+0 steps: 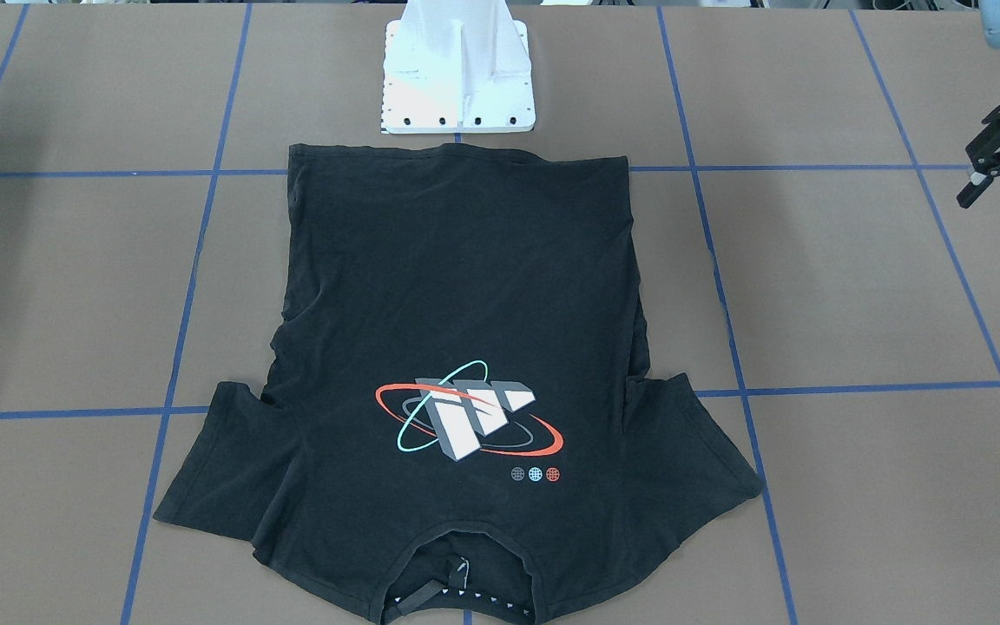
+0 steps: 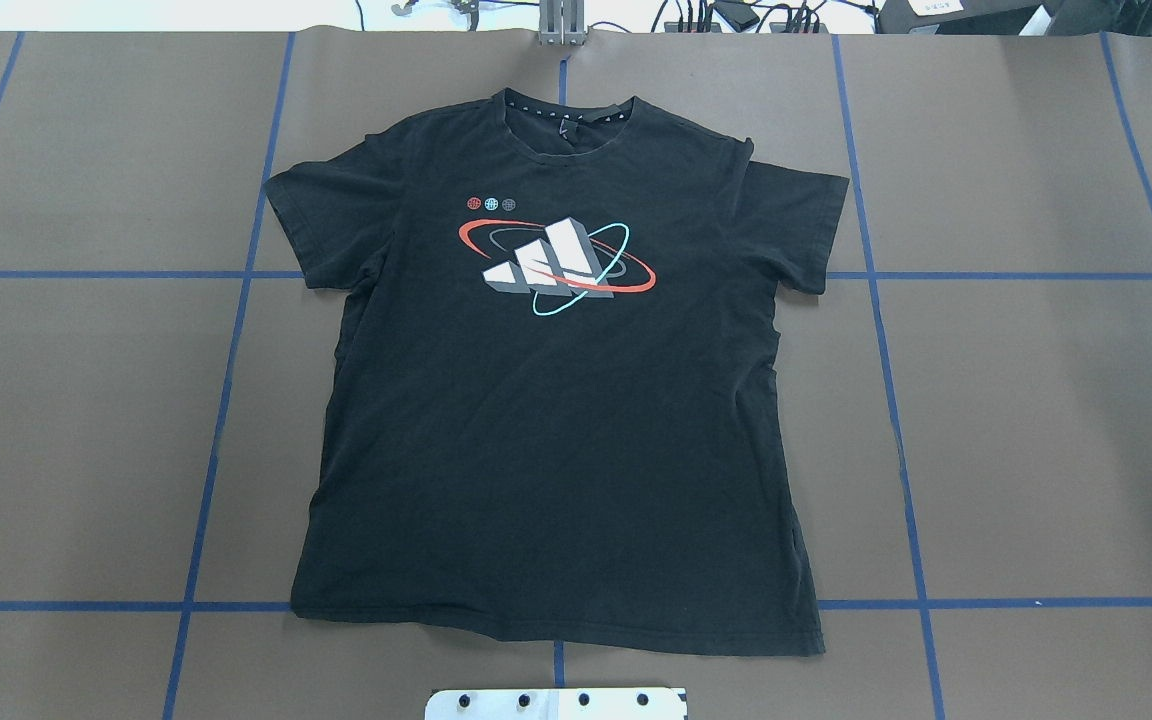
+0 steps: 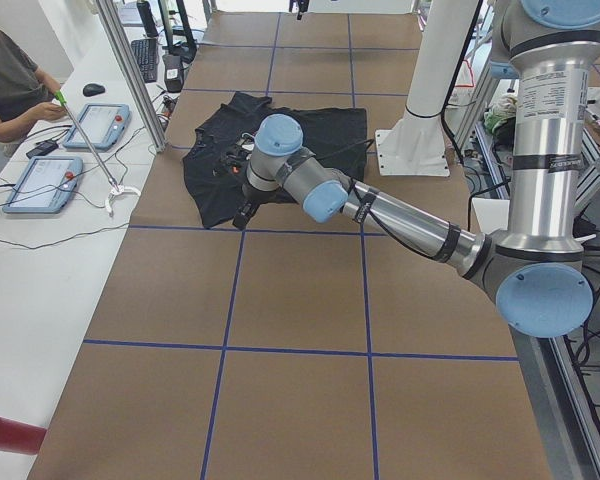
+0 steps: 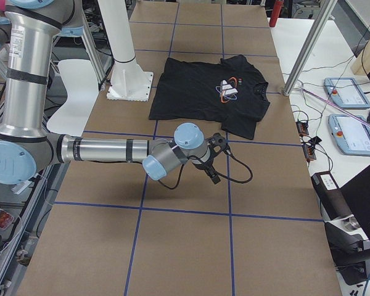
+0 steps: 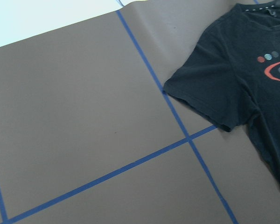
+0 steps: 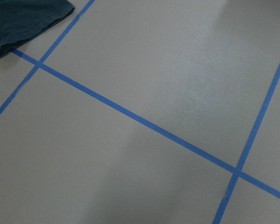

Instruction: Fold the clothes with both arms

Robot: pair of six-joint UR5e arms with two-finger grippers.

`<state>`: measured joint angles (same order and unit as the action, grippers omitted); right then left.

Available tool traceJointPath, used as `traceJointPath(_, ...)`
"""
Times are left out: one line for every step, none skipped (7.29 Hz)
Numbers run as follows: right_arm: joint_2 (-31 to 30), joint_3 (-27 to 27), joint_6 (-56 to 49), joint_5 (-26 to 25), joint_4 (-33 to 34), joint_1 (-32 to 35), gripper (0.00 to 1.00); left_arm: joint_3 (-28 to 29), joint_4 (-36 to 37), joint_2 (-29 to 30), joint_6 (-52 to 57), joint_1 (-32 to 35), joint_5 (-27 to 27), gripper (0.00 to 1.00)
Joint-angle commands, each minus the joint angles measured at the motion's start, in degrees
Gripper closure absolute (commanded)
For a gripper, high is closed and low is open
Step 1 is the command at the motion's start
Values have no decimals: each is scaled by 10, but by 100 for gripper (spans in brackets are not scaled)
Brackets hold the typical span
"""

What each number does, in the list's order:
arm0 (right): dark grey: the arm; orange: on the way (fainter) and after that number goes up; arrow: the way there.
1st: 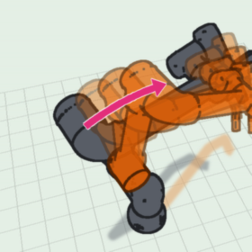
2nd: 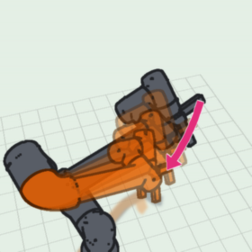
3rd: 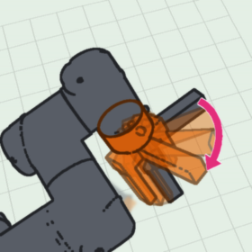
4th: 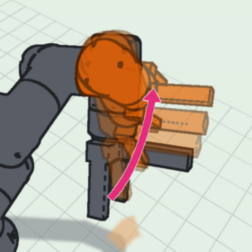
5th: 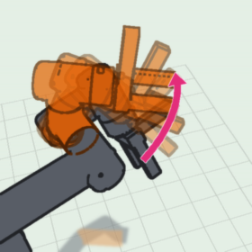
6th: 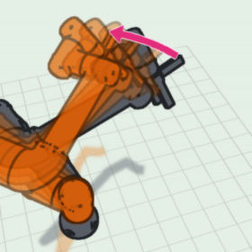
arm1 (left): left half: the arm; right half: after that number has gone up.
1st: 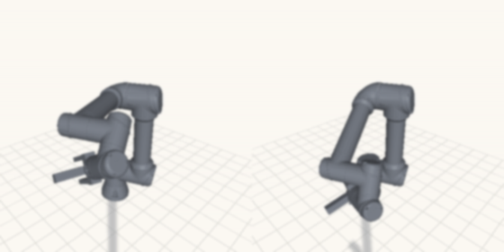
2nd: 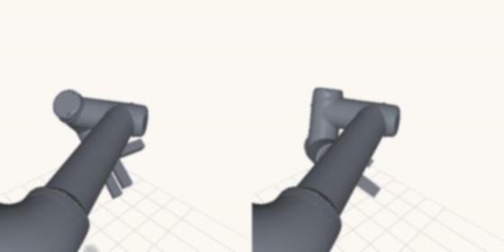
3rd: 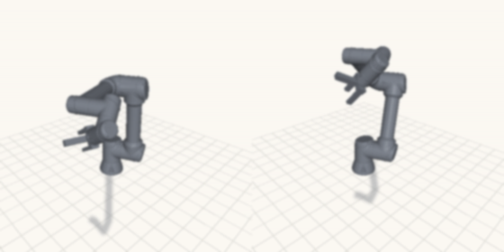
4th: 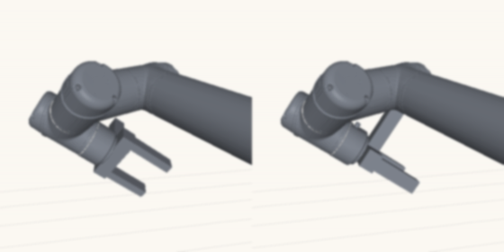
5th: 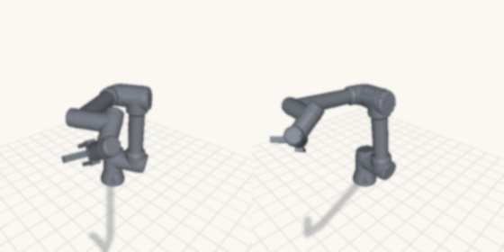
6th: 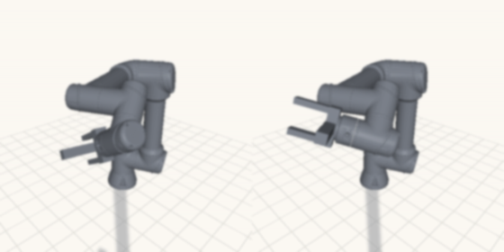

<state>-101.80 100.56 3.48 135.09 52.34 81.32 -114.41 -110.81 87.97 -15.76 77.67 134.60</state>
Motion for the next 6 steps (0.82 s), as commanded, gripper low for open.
traceJointPath(13,12,1,-4,109,2,0,14,3,-9,-3,-2,-14,0)
traceJointPath(40,11,-2,-2,179,-1,0,16,7,-11,-2,-1,-1,1)
traceJointPath(73,10,-4,-1,246,0,0,20,9,-11,-3,-2,0,0)
traceJointPath(97,6,-5,3,307,-3,0,26,9,-11,-3,-2,0,0)
traceJointPath(102,8,-8,4,338,-2,0,27,9,-11,-3,-2,1,0)
traceJointPath(103,6,-8,10,369,-5,0,38,11,-8,-3,-2,1,0)
